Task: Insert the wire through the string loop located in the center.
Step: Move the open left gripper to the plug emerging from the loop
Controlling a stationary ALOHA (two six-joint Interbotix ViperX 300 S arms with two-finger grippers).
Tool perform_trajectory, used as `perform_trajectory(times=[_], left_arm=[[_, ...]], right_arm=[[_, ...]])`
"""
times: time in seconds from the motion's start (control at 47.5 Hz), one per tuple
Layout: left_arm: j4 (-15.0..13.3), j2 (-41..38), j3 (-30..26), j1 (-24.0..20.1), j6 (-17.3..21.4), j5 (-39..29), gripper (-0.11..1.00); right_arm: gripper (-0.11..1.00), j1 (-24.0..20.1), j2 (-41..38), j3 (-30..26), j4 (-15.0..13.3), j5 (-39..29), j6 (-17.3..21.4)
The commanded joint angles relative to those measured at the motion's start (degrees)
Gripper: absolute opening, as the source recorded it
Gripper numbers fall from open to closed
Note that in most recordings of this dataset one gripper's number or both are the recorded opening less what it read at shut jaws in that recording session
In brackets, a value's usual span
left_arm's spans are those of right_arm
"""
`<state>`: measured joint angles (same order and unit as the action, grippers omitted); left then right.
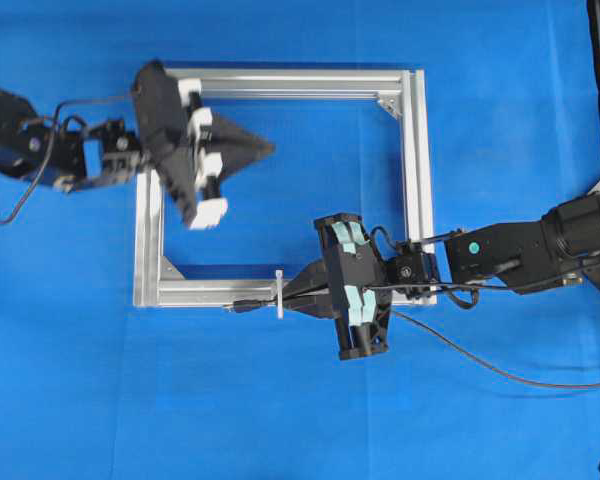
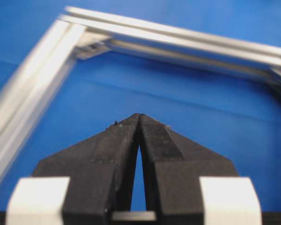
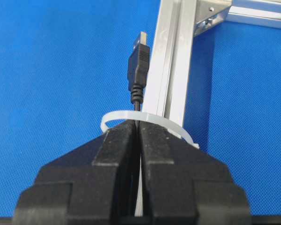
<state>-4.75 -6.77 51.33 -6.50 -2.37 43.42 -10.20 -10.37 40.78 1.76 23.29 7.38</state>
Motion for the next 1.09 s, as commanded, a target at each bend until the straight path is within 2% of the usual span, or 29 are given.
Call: perform_trajectory(times=[0.0, 0.231, 0.568, 1.073], left_arm=[[0.1, 2.1, 0.6, 2.6, -0.9, 0.4, 0.0], [0.1, 3.5, 2.9, 9.6, -5.0, 0.4, 0.0], [0.1, 3.6, 3.2, 17.1, -5.4, 0.4, 0.0], [0.0, 3.3, 2.5, 17.7, -5.4, -1.7, 0.0]], right_arm=[[-0.03, -0.1, 0.9, -0.9, 0.1, 0.6, -0.1], [-0.03, -0.1, 0.9, -0.8, 0.1, 0.6, -0.1], [-0.03, -0.1, 0.9, -0.8, 0.1, 0.5, -0.1], [-0.03, -0.1, 0.8, -0.8, 0.1, 0.4, -0.1]])
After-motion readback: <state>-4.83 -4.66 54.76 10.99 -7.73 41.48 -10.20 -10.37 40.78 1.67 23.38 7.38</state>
